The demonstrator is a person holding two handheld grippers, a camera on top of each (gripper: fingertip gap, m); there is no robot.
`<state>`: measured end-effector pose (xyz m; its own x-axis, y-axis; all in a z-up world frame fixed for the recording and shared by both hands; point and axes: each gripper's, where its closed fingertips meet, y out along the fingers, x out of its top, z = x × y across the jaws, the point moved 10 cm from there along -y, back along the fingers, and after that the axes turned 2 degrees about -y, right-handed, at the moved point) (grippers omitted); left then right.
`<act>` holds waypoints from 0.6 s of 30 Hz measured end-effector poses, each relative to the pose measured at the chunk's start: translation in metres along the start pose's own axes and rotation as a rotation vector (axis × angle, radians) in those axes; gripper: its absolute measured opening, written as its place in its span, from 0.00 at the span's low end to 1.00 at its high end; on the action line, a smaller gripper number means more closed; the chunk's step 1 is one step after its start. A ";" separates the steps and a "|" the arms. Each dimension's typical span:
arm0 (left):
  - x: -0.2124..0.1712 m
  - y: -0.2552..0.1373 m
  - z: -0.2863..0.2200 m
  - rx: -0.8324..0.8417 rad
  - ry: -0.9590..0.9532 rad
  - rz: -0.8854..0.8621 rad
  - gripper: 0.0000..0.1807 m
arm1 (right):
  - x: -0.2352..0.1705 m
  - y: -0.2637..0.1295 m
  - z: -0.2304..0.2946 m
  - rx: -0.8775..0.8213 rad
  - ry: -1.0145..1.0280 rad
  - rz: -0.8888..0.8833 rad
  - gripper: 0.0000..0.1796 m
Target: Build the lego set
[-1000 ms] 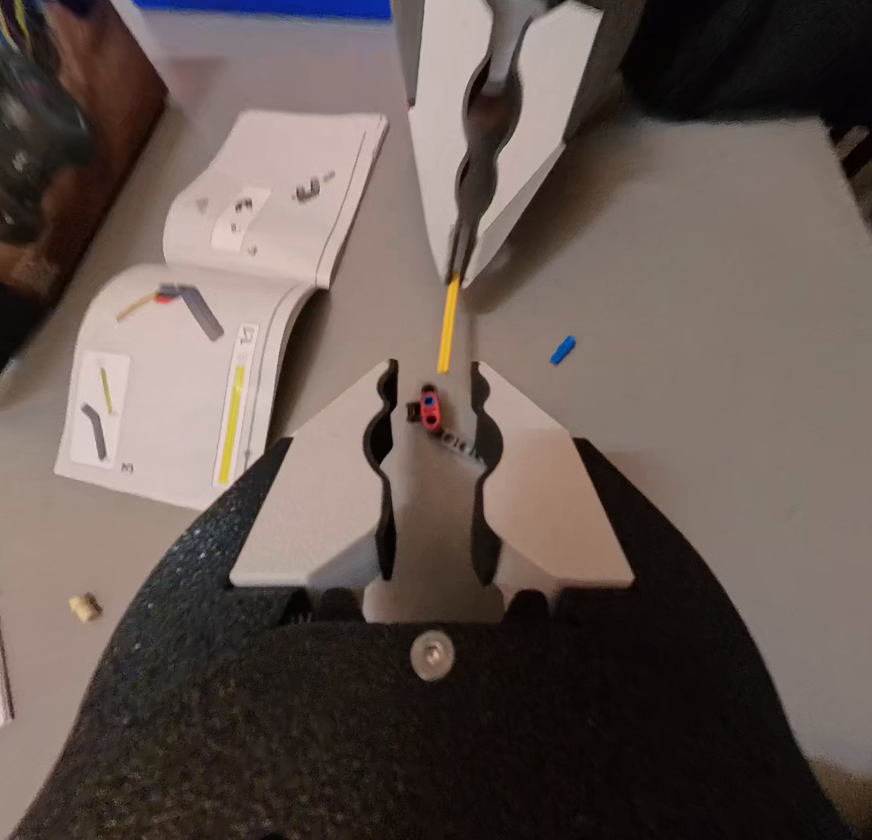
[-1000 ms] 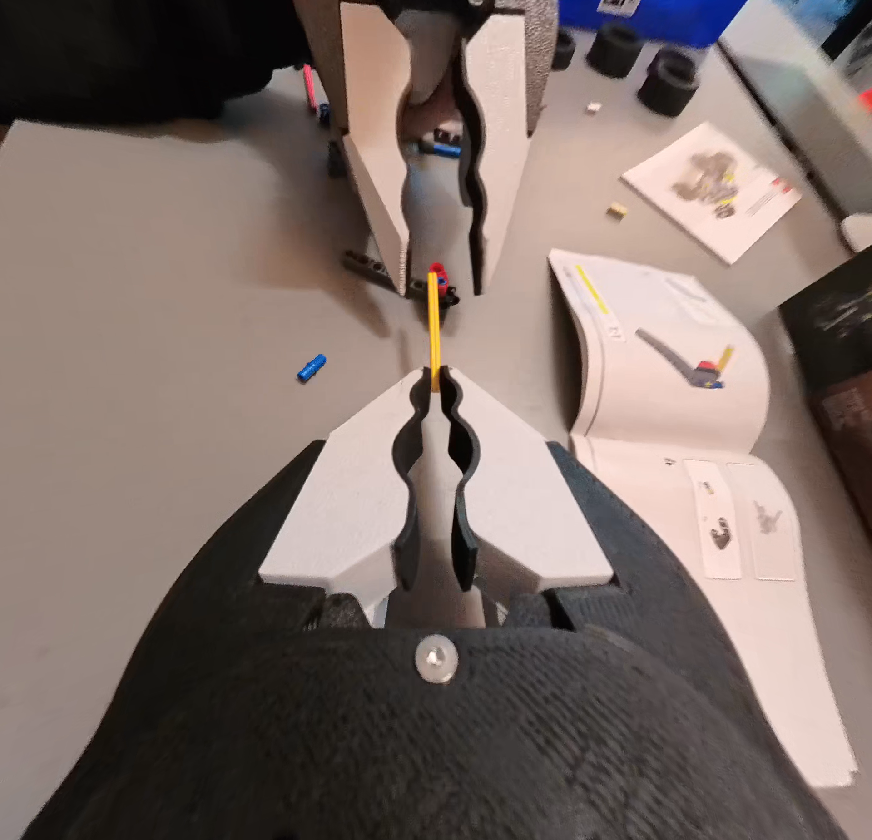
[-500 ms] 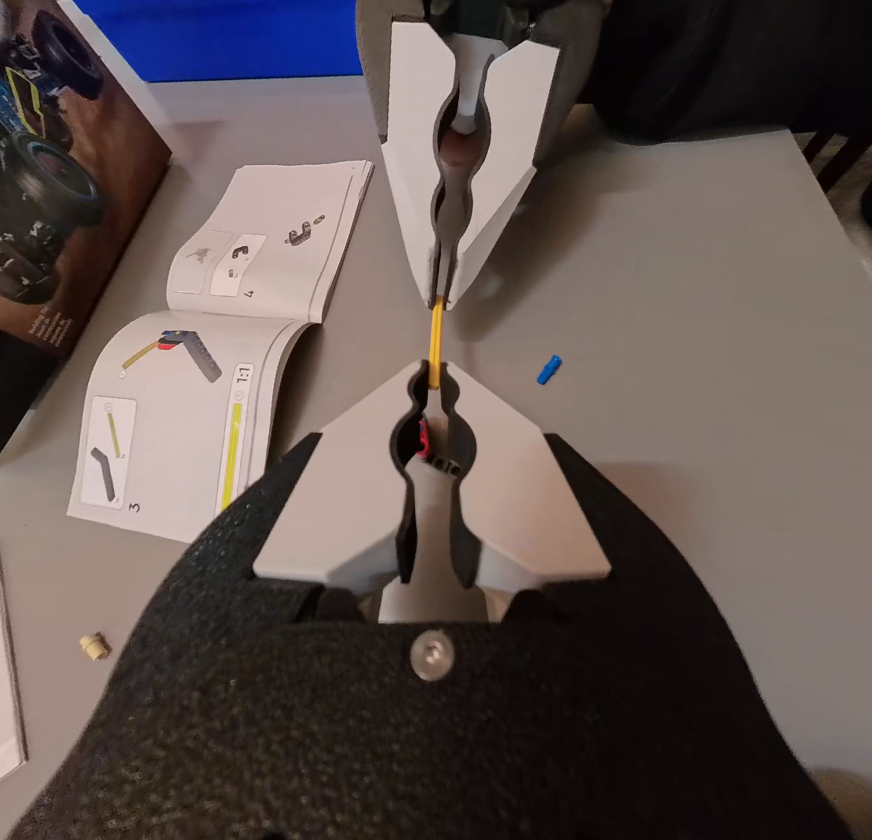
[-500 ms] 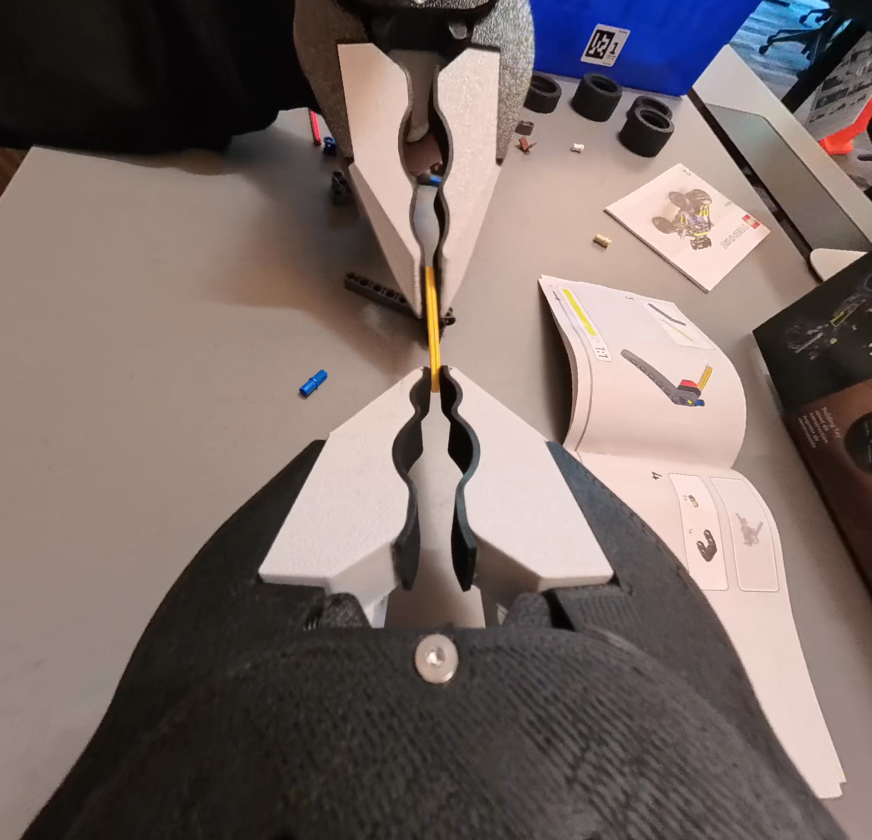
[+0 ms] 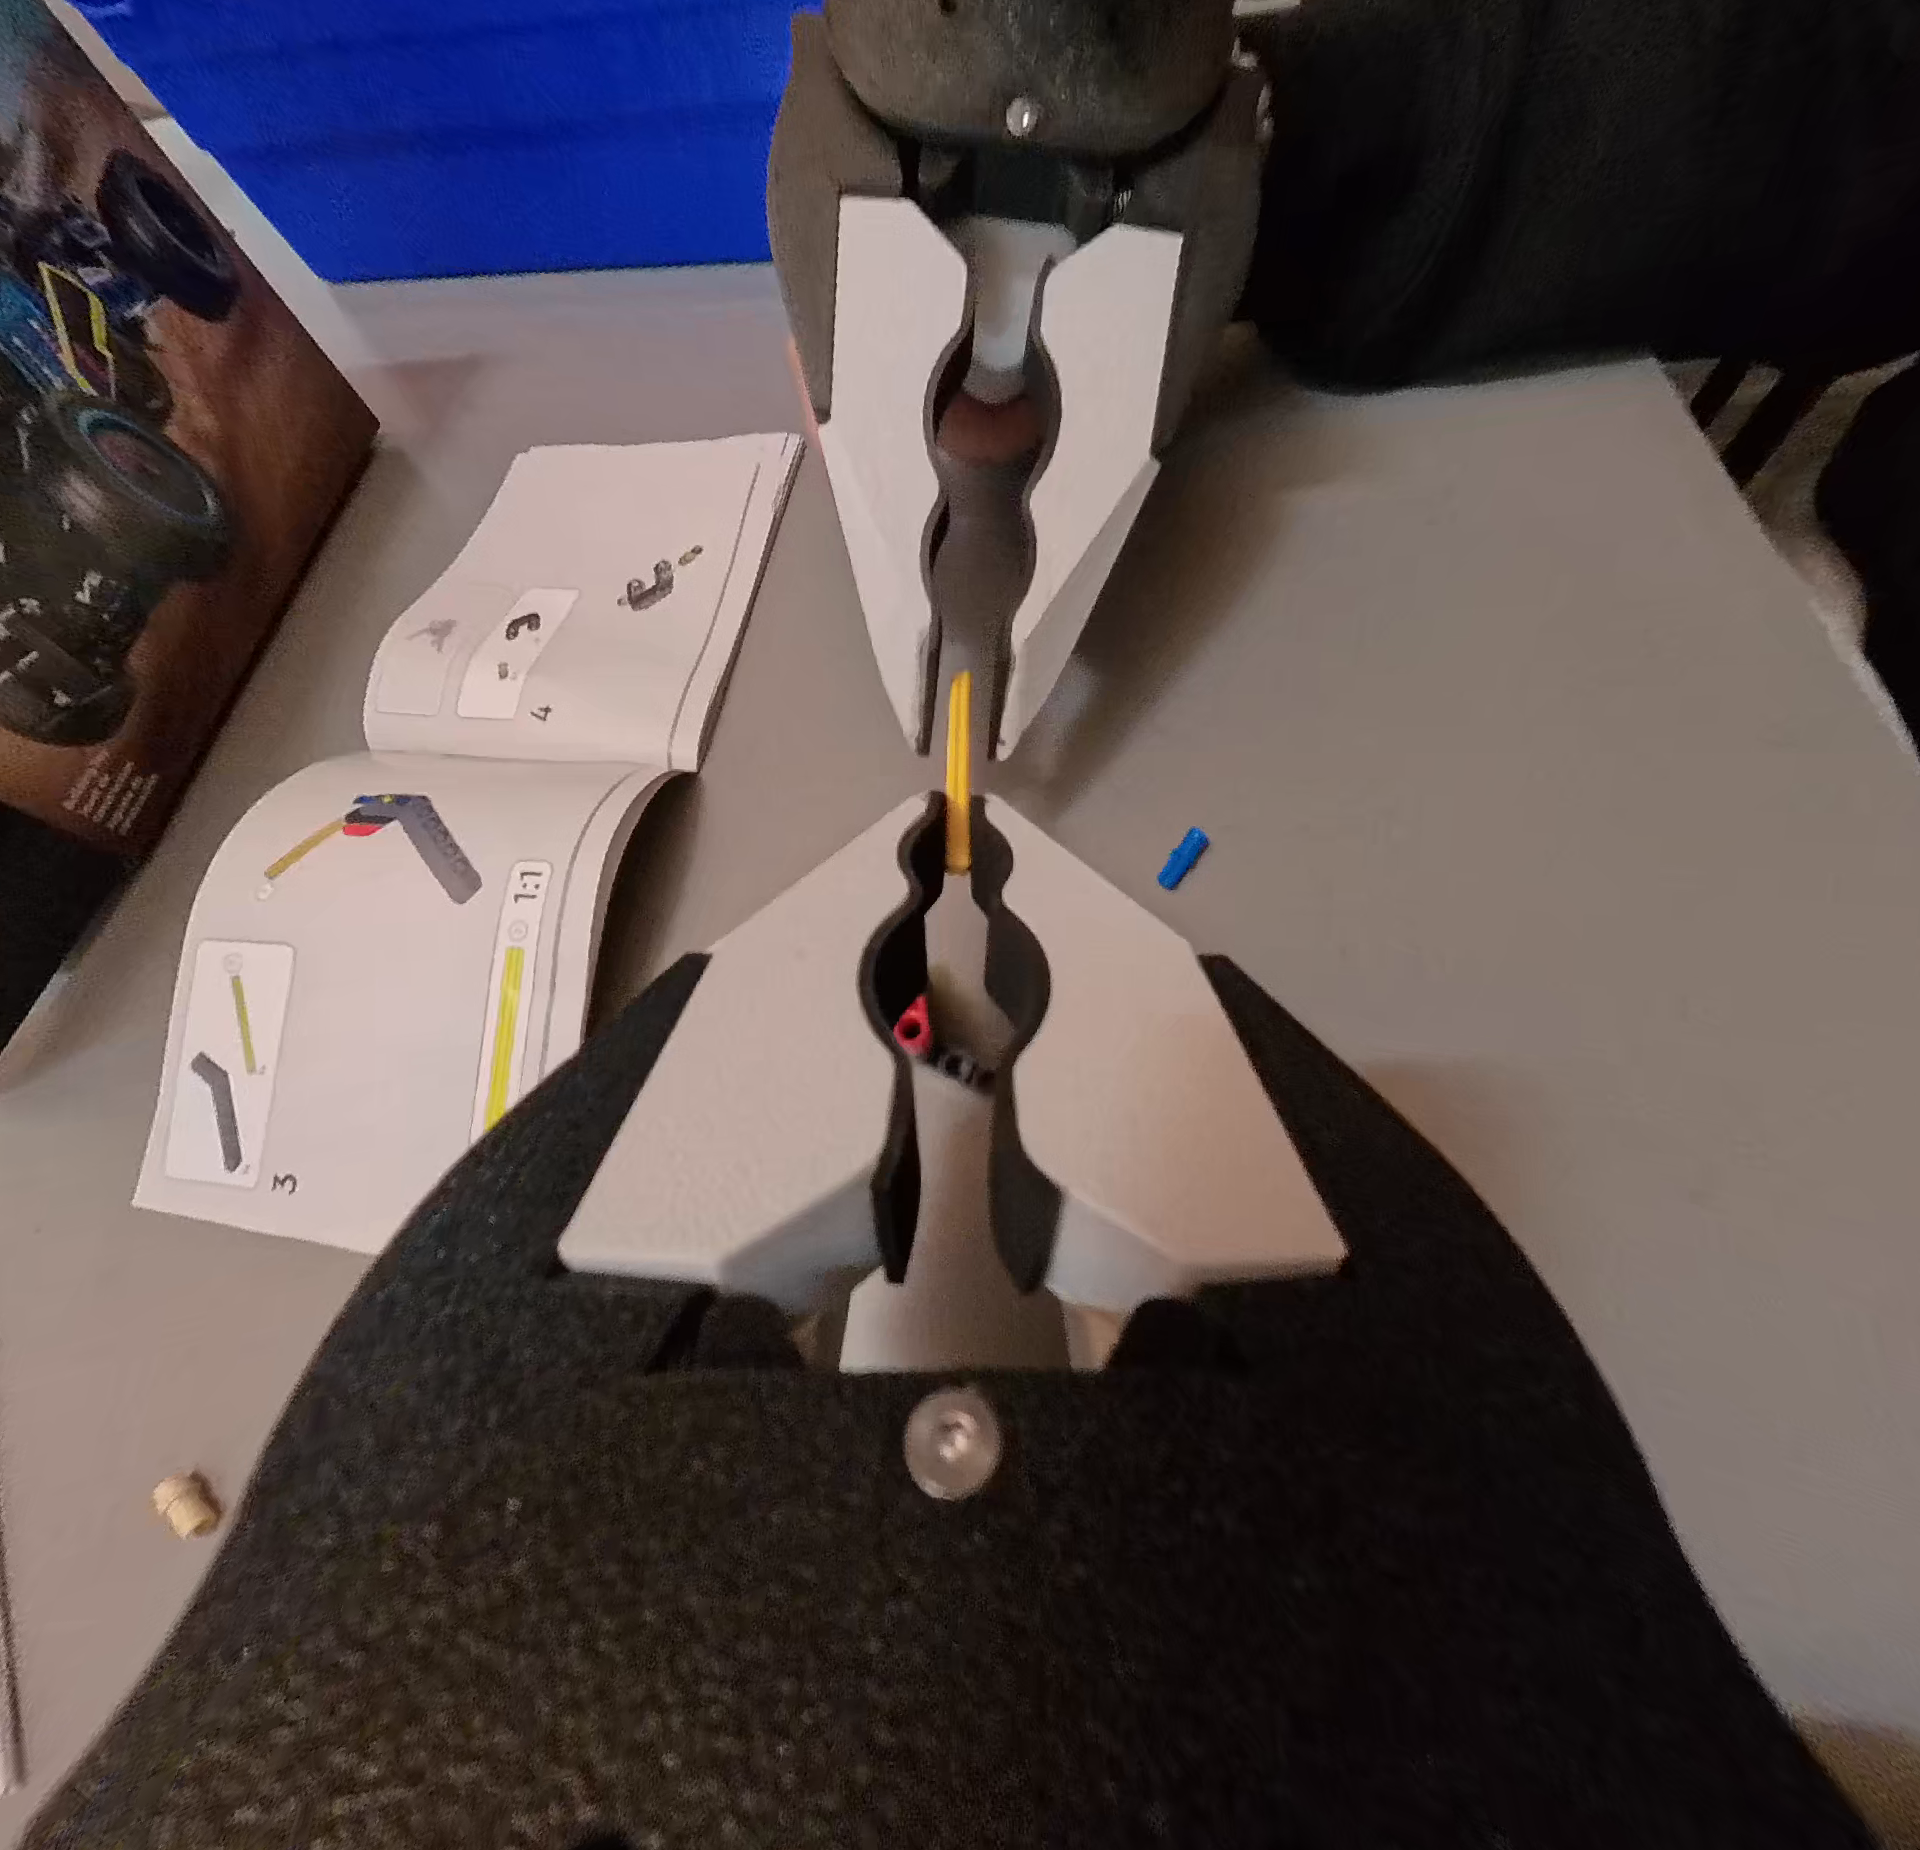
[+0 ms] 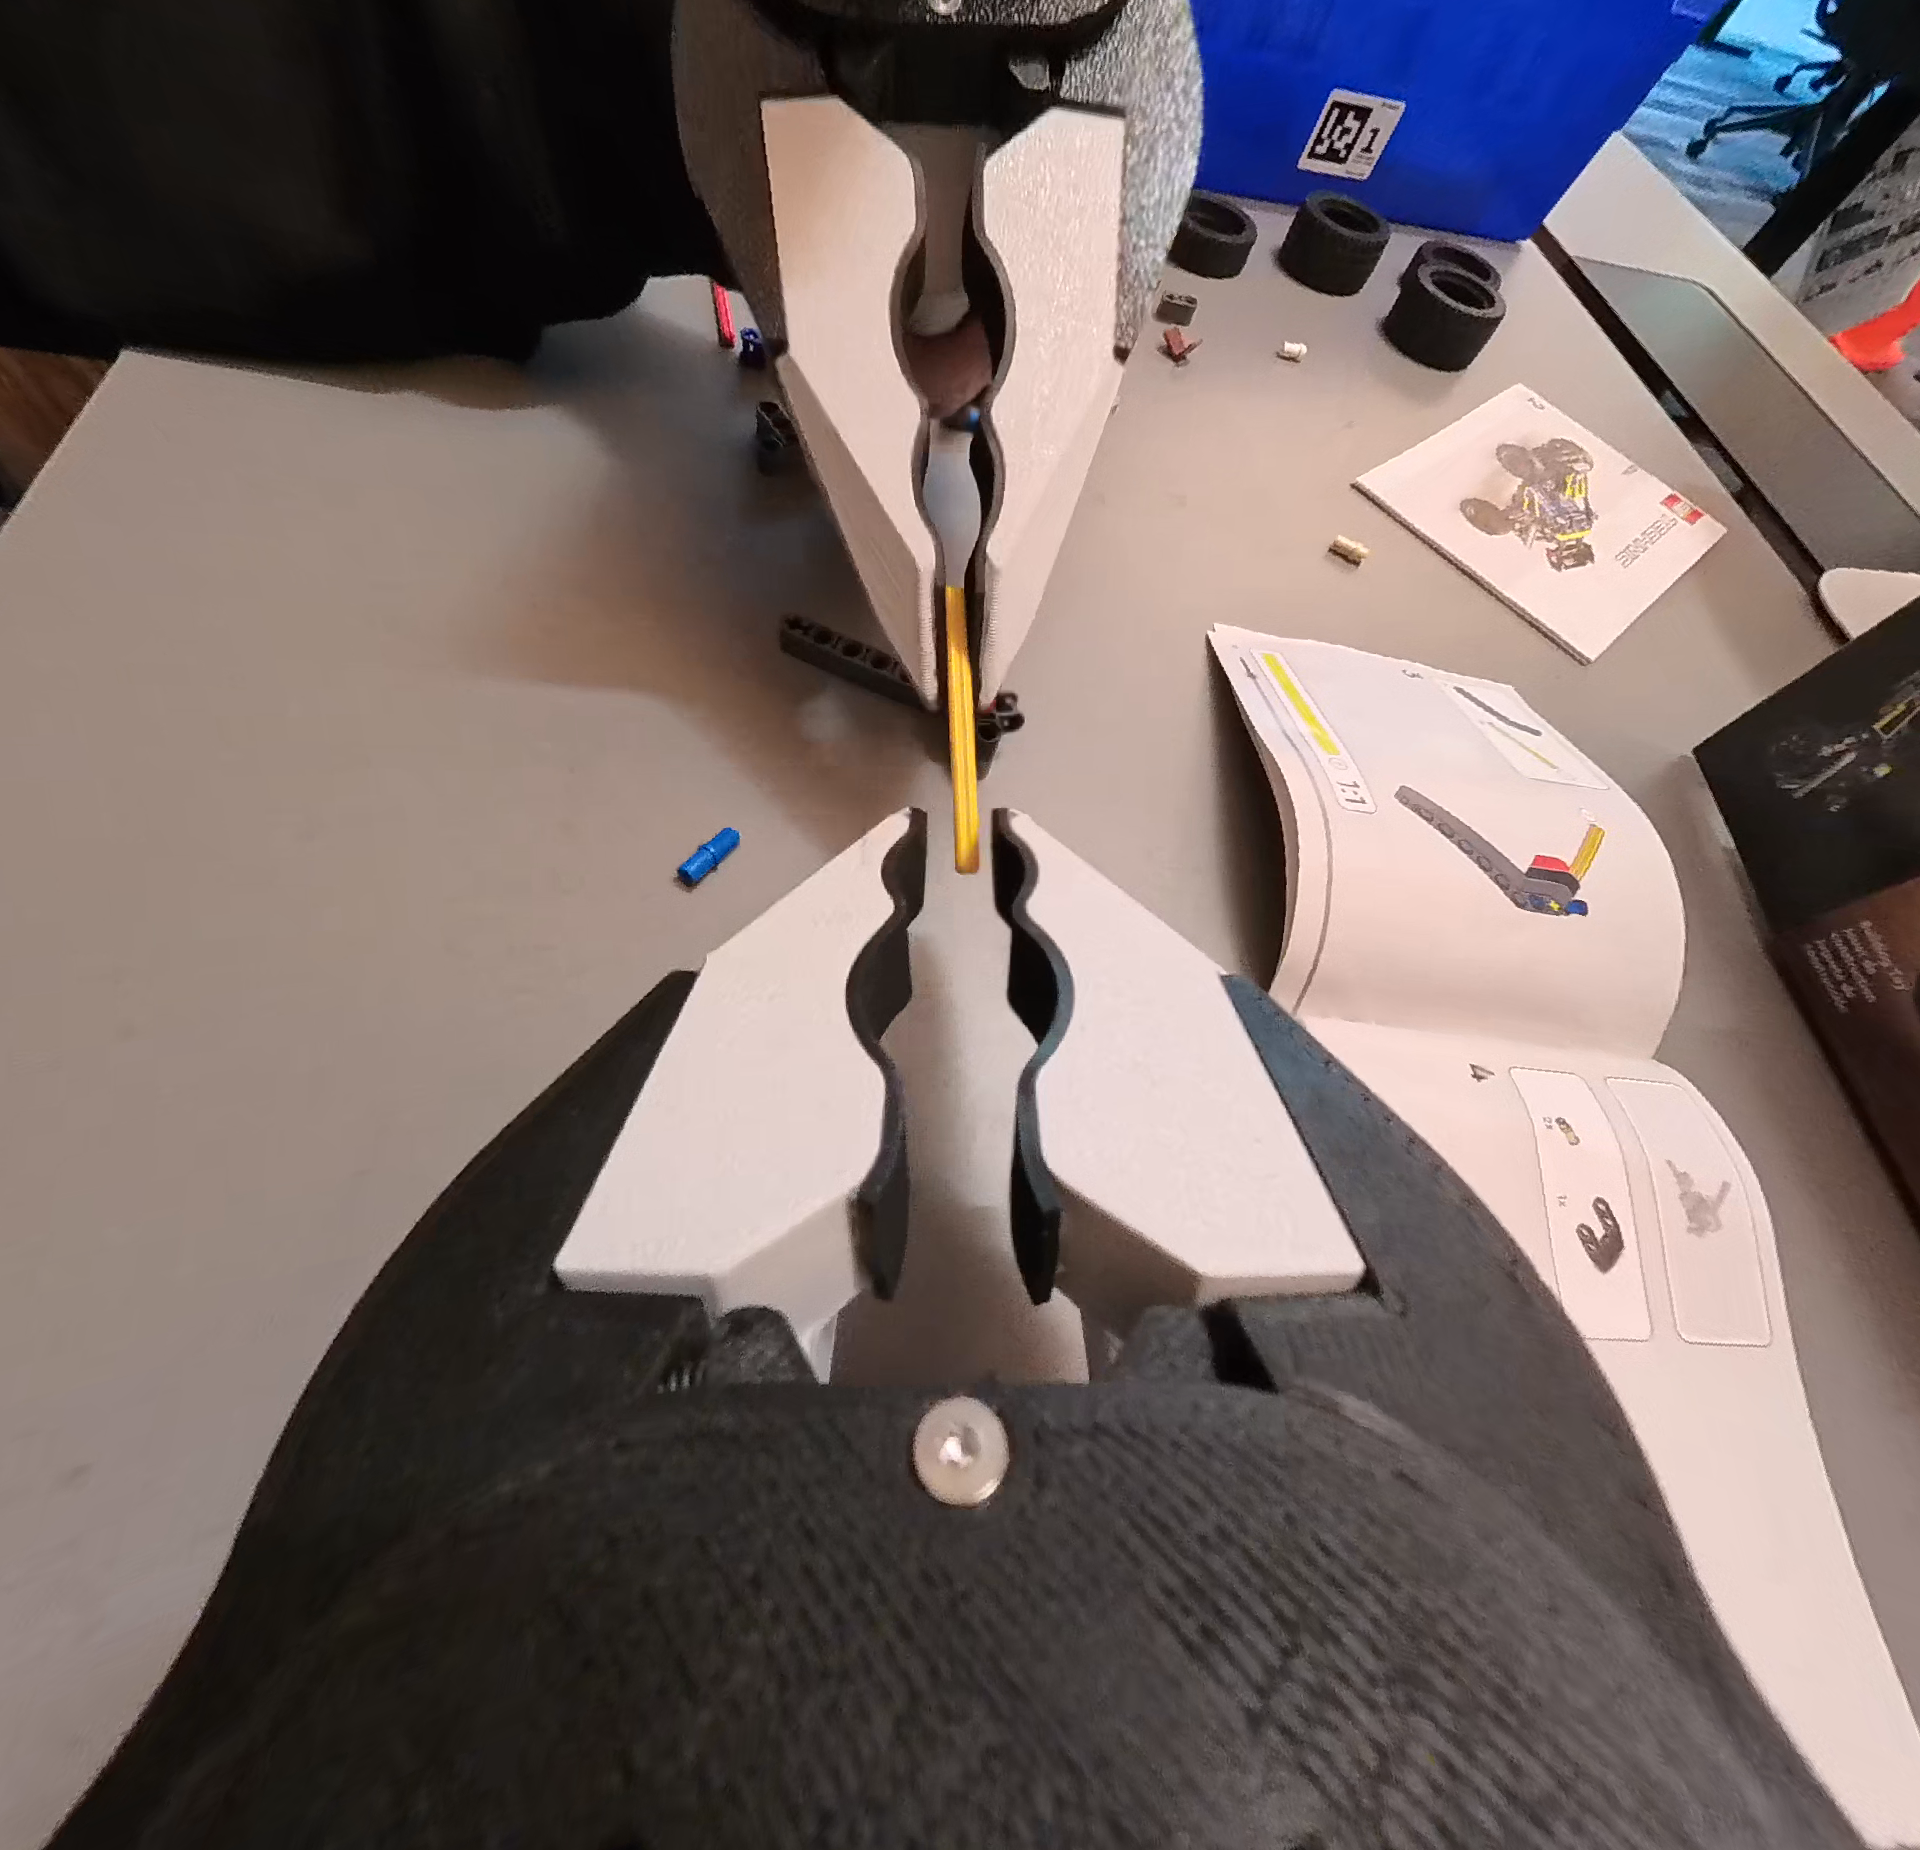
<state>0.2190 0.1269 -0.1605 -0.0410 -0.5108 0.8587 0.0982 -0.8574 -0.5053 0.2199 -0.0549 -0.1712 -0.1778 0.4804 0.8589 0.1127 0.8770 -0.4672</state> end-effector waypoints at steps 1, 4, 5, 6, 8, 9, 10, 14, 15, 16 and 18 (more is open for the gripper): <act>0.001 -0.001 0.000 -0.004 -0.003 -0.007 0.01 | 0.000 0.001 0.001 0.003 -0.004 0.002 0.06; 0.000 -0.001 0.000 -0.007 -0.001 -0.006 0.01 | 0.001 0.001 0.001 0.004 -0.006 -0.005 0.03; 0.000 -0.001 0.000 -0.007 -0.001 -0.005 0.01 | 0.001 0.001 0.001 0.006 -0.003 -0.005 0.02; 0.001 -0.001 0.000 -0.003 0.000 -0.005 0.01 | 0.001 0.001 0.000 -0.003 -0.003 -0.006 0.02; 0.001 0.000 0.000 -0.004 0.002 -0.004 0.01 | 0.002 0.002 0.001 0.006 0.005 -0.022 0.03; 0.001 0.000 0.000 -0.003 0.002 -0.004 0.01 | 0.002 0.002 0.001 0.002 0.006 -0.024 0.03; 0.001 0.000 -0.001 -0.007 0.003 -0.004 0.01 | 0.003 0.003 0.001 0.000 -0.002 -0.025 0.02; 0.001 0.002 -0.002 -0.008 0.011 -0.001 0.01 | 0.003 0.004 0.002 0.002 -0.006 -0.023 0.01; 0.001 0.003 -0.002 -0.005 0.015 0.001 0.01 | 0.003 0.004 0.002 0.000 -0.005 -0.021 0.01; 0.001 0.003 -0.002 -0.006 0.015 0.001 0.01 | 0.003 0.004 0.002 0.003 -0.007 -0.020 0.01; 0.001 0.003 -0.002 -0.003 0.015 -0.003 0.01 | 0.004 0.004 0.002 -0.007 -0.009 -0.028 0.02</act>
<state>0.2177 0.1239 -0.1607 -0.0565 -0.5092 0.8588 0.0956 -0.8590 -0.5030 0.2177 -0.0495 -0.1703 -0.1896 0.4555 0.8698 0.1144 0.8901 -0.4412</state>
